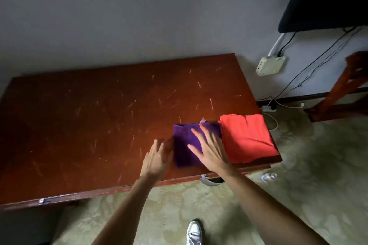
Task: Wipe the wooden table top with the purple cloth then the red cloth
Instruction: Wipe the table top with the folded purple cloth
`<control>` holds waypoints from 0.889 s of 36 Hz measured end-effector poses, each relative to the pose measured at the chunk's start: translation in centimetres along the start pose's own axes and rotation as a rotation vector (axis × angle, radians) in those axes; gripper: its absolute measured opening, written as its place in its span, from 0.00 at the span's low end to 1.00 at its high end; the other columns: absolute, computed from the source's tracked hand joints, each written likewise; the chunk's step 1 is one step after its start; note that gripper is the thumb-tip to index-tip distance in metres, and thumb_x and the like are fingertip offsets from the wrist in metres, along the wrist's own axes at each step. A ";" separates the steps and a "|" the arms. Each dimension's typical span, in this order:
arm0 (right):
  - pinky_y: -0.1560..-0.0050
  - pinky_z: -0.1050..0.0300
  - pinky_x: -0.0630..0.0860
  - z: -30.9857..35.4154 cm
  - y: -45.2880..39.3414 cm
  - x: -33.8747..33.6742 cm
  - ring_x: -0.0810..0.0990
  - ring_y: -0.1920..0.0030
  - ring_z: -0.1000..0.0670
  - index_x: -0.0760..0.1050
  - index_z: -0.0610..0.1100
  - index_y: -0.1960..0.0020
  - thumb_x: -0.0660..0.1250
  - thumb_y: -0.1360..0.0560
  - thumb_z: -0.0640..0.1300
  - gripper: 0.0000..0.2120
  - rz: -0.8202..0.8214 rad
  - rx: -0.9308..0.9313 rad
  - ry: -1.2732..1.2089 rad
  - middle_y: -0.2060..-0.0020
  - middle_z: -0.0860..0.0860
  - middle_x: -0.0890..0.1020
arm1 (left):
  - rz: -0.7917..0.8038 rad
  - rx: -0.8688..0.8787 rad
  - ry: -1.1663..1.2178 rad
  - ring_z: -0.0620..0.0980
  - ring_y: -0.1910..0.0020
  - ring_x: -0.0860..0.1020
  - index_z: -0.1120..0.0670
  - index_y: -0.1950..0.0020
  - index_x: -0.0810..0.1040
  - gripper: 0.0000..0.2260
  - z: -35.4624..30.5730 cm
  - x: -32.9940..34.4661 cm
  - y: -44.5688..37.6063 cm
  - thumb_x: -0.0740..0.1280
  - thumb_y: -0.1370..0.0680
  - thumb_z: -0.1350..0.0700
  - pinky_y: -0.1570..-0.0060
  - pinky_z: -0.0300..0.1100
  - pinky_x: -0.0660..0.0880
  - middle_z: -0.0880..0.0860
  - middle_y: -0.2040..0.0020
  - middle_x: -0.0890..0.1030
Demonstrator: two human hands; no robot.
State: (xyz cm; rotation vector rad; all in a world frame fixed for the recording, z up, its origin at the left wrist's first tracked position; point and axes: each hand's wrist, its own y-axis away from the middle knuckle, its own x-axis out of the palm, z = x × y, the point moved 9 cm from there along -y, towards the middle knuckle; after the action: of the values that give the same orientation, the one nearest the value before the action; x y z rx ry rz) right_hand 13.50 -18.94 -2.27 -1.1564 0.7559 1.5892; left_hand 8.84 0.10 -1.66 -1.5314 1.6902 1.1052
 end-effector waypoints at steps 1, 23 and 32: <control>0.31 0.41 0.75 0.4 -0.7 1.3 0.75 0.28 0.42 0.69 0.51 0.23 0.55 0.20 0.67 0.32 0.075 -0.038 0.006 0.23 0.44 0.70 | -0.019 -0.010 0.020 0.60 0.49 0.79 0.46 0.28 0.69 0.25 0.2 0.2 -0.9 0.53 0.23 0.39 0.55 0.53 0.77 0.54 0.37 0.72; 0.19 0.39 0.51 -3.8 -17.9 5.2 0.56 0.17 0.48 0.61 0.59 0.19 0.55 0.21 0.69 0.33 0.046 -0.177 0.109 0.17 0.51 0.59 | -0.377 -0.066 0.189 0.60 0.49 0.75 0.56 0.37 0.70 0.12 0.8 0.3 -12.3 0.62 0.19 0.54 0.47 0.51 0.71 0.56 0.42 0.70; 0.19 0.39 0.49 -9.8 -32.4 3.9 0.55 0.17 0.49 0.60 0.60 0.19 0.49 0.21 0.70 0.34 0.064 -0.228 0.151 0.17 0.51 0.58 | -0.224 0.050 0.018 0.54 0.35 0.71 0.53 0.31 0.71 0.19 -1.4 3.7 -17.1 0.59 0.19 0.48 0.34 0.50 0.62 0.53 0.32 0.71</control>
State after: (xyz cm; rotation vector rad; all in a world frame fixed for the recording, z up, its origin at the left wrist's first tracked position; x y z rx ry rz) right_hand 47.09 -15.96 -7.27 -1.4422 0.7285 1.6880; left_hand 25.24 -2.75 -7.36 -1.6565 1.5033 0.9289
